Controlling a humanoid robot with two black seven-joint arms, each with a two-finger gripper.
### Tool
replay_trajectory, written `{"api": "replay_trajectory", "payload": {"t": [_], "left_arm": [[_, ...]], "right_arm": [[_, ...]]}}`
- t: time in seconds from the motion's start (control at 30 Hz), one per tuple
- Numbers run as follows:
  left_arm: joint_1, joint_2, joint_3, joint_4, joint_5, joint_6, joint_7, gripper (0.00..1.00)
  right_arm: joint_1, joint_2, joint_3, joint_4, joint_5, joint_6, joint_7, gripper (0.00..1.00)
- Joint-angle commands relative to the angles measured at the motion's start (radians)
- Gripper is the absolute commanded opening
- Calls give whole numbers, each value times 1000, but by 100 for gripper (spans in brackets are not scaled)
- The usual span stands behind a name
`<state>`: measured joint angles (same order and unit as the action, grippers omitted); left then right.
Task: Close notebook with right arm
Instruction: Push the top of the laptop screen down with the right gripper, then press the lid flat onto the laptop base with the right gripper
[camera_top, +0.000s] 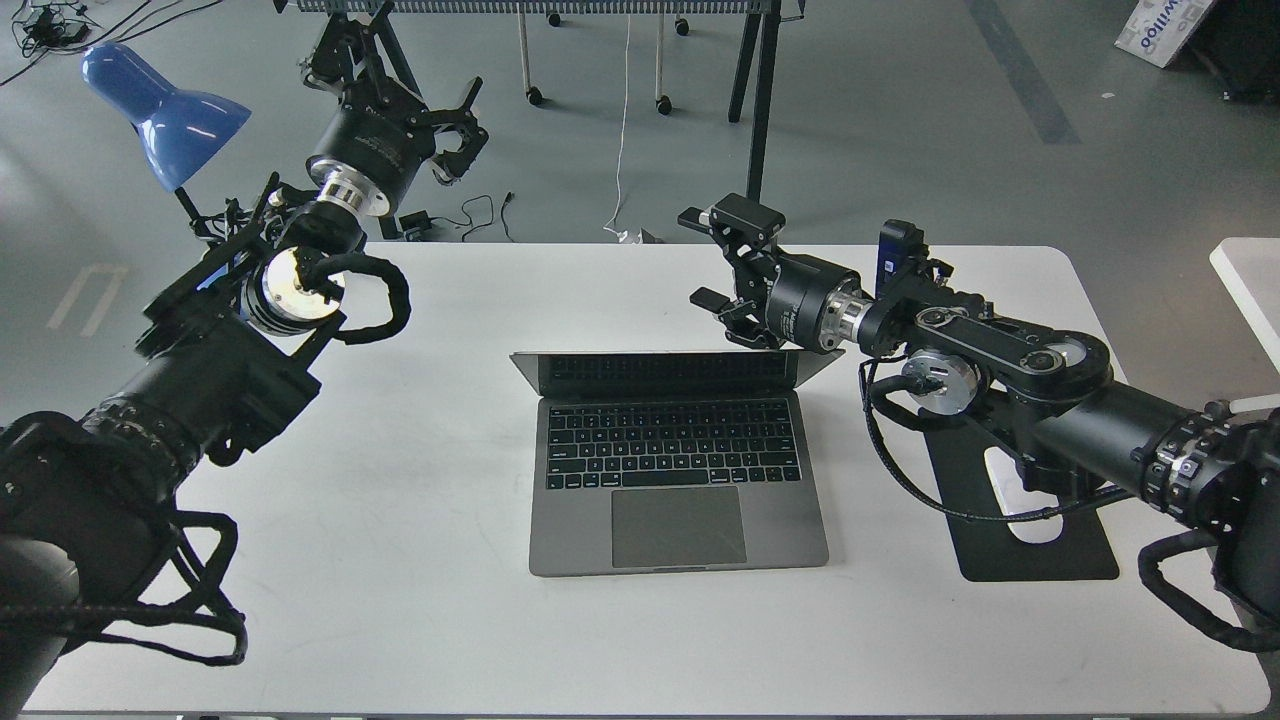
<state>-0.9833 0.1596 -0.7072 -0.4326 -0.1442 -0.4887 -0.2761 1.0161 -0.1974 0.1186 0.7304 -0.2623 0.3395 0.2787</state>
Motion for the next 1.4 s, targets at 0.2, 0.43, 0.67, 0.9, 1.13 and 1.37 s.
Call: {"api": "replay_trajectory", "payload": {"t": [0.2, 0.43, 0.67, 0.9, 1.13, 1.37], "left_arm": [[0, 0, 0, 0, 0, 0, 0, 100], [0, 0, 0, 0, 0, 0, 0, 100], [0, 0, 0, 0, 0, 0, 0, 100], [0, 0, 0, 0, 0, 0, 0, 100], [0, 0, 0, 0, 0, 0, 0, 100], [0, 0, 0, 0, 0, 0, 0, 100]], "right_arm": [[-53, -79, -5, 119, -6, -4, 0, 100], [-82, -114, -5, 176, -54, -22, -1, 100], [-111, -166, -5, 237, -72, -23, -1, 100], [-162, -188, -5, 271, -116, -24, -1, 100], [-202, -175, -5, 270, -176, -25, -1, 100], [-238, -175, -7, 264, -216, -40, -3, 100]]}}
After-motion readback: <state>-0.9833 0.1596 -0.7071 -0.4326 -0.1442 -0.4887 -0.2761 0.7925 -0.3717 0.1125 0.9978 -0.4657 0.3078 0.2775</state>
